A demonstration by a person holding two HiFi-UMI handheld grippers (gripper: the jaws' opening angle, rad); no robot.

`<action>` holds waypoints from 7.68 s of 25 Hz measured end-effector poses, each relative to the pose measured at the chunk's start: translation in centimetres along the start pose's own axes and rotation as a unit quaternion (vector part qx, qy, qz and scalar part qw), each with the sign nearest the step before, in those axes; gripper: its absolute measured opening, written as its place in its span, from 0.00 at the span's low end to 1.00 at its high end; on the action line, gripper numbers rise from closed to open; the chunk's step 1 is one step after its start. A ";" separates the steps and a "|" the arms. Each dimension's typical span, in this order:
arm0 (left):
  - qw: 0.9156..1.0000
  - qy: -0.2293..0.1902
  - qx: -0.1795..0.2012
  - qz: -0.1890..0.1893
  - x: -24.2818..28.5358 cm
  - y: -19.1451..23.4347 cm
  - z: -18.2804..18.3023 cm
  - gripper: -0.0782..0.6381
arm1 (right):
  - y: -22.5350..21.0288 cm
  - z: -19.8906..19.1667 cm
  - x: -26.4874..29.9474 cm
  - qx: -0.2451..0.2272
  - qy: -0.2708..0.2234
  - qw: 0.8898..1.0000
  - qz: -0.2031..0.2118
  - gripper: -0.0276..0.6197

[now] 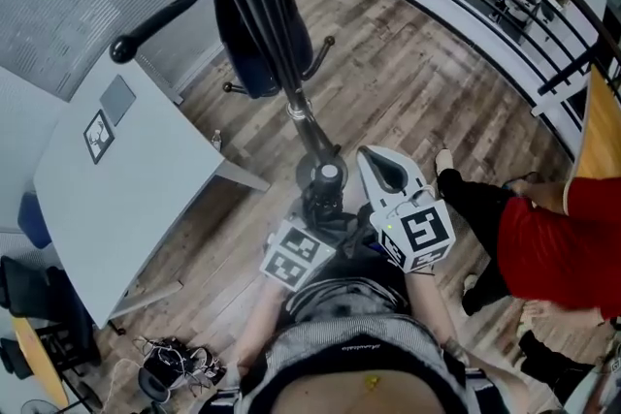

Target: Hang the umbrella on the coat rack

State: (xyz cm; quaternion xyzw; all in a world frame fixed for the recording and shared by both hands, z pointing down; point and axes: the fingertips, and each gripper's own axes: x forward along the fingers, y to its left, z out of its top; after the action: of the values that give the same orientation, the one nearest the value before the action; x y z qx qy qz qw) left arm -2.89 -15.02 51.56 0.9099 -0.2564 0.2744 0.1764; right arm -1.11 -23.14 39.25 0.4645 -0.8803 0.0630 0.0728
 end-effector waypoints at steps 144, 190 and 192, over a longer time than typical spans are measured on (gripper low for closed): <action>0.985 0.053 -0.066 0.153 10.0 13.7 -8.8 0.46 | -2.8 -1.3 2.0 -0.007 0.022 1.000 0.002 0.05; 0.968 -0.095 -0.134 0.190 3.3 12.9 -1.9 0.54 | -1.1 -2.0 3.0 -0.008 0.023 0.999 0.027 0.05; 0.969 -0.095 -0.130 0.189 3.2 12.8 -1.6 0.54 | -1.1 -2.2 3.0 -0.008 0.024 0.999 0.028 0.05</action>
State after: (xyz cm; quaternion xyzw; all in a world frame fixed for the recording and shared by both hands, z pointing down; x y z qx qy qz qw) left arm -8.48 -25.75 57.03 0.8360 -0.4731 0.1789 0.2128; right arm -1.76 -25.80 41.99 0.4374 -0.8915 0.0692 0.0960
